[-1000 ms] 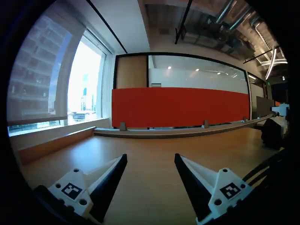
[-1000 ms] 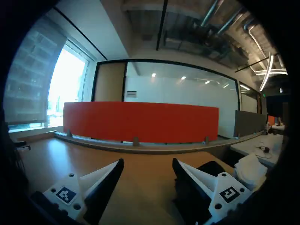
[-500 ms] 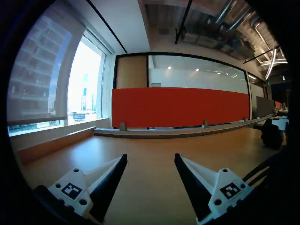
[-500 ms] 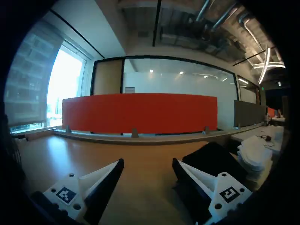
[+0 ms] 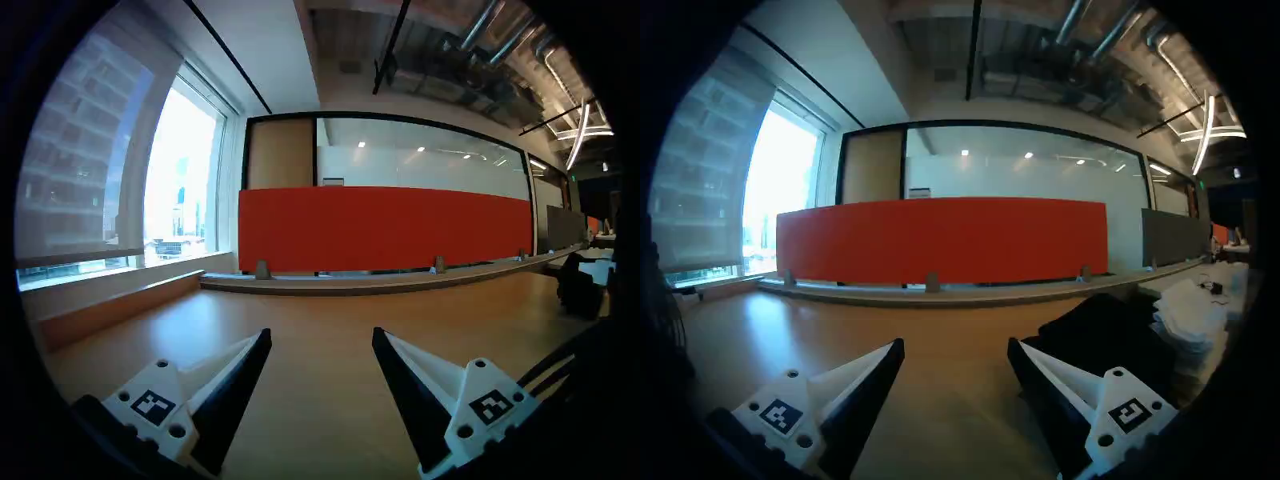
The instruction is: Fold towel
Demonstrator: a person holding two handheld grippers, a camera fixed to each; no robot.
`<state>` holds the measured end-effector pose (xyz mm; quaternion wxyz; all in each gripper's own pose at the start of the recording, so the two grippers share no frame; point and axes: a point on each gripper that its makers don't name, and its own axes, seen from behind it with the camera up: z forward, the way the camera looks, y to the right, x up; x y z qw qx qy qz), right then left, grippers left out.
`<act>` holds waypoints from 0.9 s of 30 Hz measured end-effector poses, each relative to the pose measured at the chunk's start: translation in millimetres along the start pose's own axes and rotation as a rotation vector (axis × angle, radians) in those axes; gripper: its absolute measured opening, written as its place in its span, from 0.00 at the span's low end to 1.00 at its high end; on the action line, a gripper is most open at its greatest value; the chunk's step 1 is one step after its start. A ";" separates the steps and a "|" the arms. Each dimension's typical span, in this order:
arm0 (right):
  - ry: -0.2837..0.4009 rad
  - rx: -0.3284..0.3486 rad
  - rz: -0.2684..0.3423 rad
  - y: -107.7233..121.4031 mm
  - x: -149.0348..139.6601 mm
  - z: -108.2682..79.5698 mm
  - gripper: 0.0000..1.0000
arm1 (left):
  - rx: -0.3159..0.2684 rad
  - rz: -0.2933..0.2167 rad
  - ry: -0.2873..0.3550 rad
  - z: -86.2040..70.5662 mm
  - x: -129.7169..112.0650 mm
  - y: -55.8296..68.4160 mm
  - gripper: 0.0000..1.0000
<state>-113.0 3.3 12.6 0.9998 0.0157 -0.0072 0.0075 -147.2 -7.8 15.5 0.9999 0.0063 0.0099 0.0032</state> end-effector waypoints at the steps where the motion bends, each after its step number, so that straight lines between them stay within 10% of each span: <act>1: 0.000 -0.001 -0.007 -0.6 -1.8 -0.3 1.00 | 0.000 0.000 0.000 0.1 0.1 0.1 0.93; 27: 0.007 0.005 -0.015 -5.2 -5.0 -6.6 1.00 | 0.000 0.000 0.000 0.2 0.6 0.3 0.94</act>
